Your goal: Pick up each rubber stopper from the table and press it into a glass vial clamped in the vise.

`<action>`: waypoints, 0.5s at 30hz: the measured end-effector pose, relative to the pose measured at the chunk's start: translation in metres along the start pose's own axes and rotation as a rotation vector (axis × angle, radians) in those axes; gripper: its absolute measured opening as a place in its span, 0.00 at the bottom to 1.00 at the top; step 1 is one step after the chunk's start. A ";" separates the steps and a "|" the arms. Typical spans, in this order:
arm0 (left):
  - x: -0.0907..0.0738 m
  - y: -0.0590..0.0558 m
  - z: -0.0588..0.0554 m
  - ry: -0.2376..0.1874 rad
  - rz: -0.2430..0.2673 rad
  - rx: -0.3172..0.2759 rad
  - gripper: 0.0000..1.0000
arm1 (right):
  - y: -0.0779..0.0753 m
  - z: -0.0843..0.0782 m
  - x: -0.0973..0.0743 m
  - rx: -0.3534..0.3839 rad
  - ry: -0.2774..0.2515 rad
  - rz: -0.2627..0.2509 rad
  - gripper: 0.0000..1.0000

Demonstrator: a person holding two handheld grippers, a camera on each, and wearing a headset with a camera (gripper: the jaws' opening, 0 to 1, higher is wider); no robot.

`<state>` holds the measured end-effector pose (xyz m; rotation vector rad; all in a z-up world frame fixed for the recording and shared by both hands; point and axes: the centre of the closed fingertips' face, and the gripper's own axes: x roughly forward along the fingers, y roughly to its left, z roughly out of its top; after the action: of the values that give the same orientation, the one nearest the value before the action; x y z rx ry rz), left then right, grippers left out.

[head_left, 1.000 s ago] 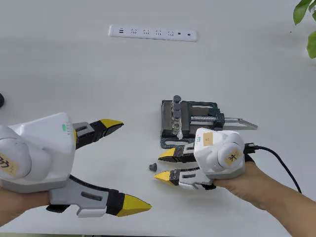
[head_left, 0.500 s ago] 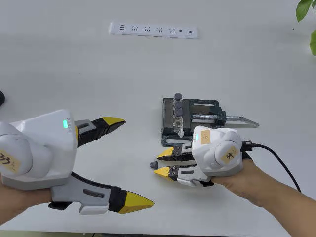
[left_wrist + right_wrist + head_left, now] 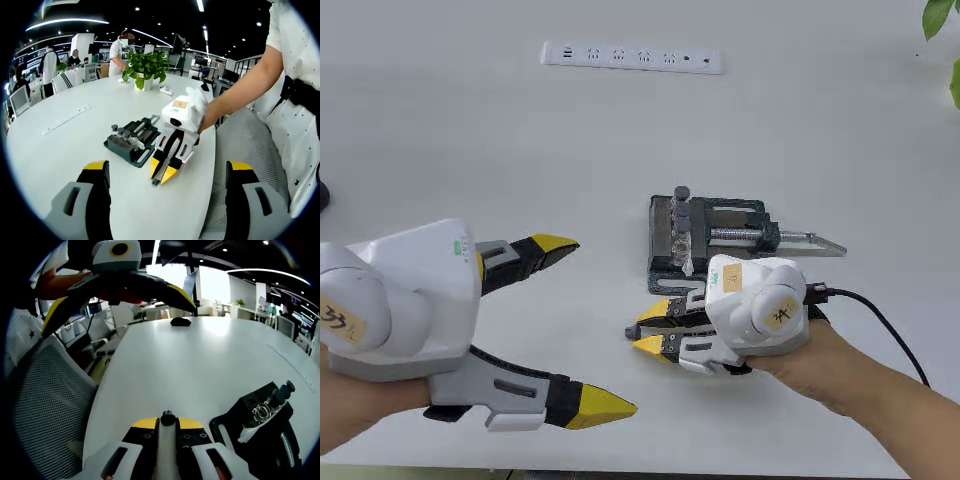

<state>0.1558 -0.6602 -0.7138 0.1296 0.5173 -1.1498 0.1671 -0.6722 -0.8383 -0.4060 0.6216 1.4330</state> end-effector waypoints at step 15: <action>0.001 0.001 0.001 0.000 0.000 0.004 0.96 | 0.000 0.001 -0.002 -0.005 0.005 -0.001 0.07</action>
<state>0.1576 -0.6610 -0.7137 0.1332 0.5143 -1.1507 0.1676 -0.6730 -0.8361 -0.4139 0.6214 1.4332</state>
